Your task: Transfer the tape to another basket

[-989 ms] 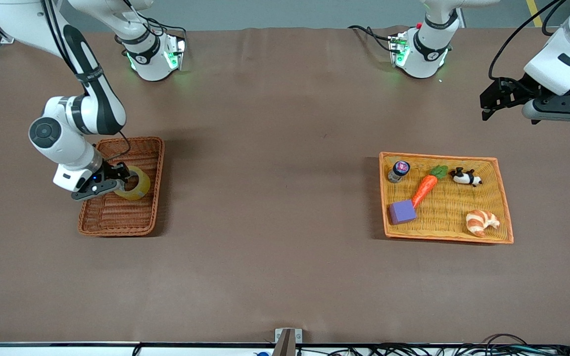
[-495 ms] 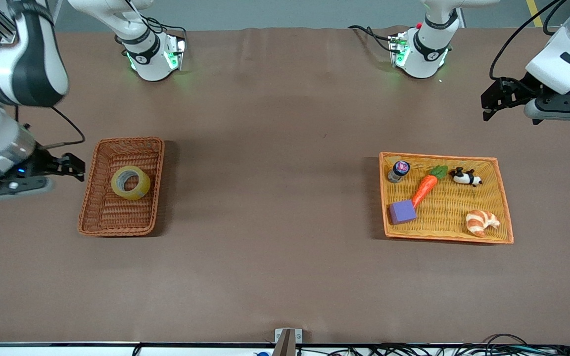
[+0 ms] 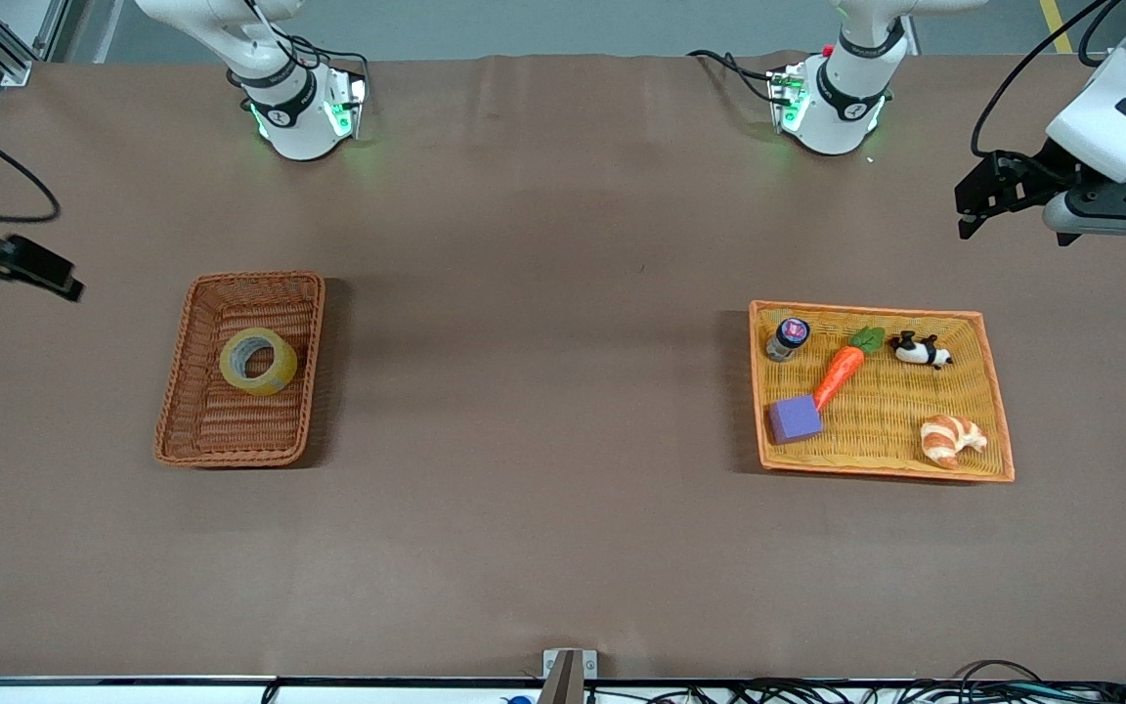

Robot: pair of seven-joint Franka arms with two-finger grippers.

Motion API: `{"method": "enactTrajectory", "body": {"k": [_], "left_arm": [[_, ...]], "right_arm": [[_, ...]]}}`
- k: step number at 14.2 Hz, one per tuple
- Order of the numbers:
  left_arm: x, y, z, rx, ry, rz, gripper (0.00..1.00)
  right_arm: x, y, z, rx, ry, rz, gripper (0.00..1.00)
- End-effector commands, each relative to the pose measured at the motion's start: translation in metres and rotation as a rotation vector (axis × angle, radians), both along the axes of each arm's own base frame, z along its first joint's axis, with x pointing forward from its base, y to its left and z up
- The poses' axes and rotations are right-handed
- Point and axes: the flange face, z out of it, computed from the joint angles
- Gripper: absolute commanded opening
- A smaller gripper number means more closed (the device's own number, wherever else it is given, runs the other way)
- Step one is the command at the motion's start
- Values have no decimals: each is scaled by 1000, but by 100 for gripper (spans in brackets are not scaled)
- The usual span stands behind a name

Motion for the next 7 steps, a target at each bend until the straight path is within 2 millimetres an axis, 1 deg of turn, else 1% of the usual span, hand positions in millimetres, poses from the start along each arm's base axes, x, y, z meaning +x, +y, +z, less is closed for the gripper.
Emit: {"method": "enactTrajectory", "body": {"k": [1,2,4,7], "left_arm": [[2,1,5,-14,-4,2,100],[2,3,4,-16,1,6,100],[2,9,3,-38,14,21,100],[1,21,1,-39,34,78,100]], "right_arm": [[-9,-5,4,19,7,-16,100],[-9,-5,-1,21,6,-17,100],[-4,-2,1,19,-35,-10,100],[-5,2,0,21,-34,-1,100]]}}
